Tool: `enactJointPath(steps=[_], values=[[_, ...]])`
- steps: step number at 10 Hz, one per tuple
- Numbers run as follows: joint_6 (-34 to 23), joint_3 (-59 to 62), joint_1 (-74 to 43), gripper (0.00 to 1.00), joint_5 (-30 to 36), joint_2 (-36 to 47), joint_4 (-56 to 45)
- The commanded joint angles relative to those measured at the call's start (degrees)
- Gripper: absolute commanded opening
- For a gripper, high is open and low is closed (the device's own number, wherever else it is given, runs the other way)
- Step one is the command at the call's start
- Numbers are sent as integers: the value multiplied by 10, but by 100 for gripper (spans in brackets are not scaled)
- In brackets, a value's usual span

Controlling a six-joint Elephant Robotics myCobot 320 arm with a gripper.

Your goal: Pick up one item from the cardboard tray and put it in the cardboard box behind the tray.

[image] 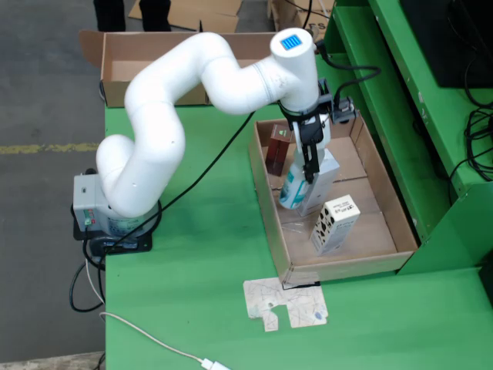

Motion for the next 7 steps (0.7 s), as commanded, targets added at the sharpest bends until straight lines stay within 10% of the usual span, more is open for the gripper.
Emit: enactJointPath(steps=[1, 7], values=[[-6, 313, -4, 0, -10, -80, -36], [-16, 313, -16, 0, -3, -73, -22]])
